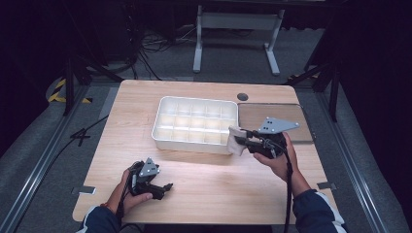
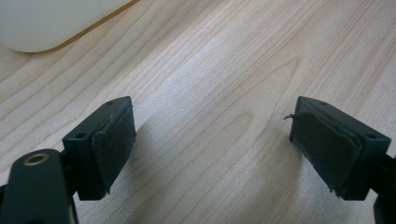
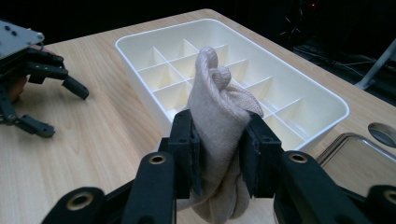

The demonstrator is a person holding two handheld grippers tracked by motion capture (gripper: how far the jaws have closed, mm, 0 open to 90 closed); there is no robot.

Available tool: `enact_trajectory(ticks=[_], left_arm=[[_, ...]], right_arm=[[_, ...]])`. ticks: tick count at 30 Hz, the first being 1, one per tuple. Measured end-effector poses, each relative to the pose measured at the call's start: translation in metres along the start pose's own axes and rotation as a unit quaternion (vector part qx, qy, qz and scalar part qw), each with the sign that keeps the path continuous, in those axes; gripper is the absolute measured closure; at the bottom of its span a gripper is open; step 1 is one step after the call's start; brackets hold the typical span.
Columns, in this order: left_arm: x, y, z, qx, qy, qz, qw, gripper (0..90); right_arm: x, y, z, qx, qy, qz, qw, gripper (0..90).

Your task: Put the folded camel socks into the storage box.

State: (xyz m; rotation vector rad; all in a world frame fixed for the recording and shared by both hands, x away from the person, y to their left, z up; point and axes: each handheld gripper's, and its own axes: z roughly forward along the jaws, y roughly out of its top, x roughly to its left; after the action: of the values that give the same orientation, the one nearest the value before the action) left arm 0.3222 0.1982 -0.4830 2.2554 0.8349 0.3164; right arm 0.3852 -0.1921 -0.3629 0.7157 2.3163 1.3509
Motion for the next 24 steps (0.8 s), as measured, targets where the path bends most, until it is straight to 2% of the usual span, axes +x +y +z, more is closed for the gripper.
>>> enact_trajectory(ticks=[3, 11, 24], left_arm=[[0.000, 0.000, 0.000, 0.000, 0.000, 0.000, 1.0000, 14.6], [0.000, 0.000, 0.000, 0.000, 0.002, 0.001, 1.0000, 14.7], [-0.001, 0.000, 0.000, 0.001, 0.000, 0.003, 1.0000, 14.7]], right_arm=[[-0.001, 0.005, 0.006, 0.002, -0.002, 0.001, 1.0000, 68.8], [0.001, 0.023, 0.035, 0.010, -0.004, -0.012, 0.9999, 68.9], [-0.007, 0.024, 0.076, 0.032, -0.018, 0.003, 0.9993, 68.9]])
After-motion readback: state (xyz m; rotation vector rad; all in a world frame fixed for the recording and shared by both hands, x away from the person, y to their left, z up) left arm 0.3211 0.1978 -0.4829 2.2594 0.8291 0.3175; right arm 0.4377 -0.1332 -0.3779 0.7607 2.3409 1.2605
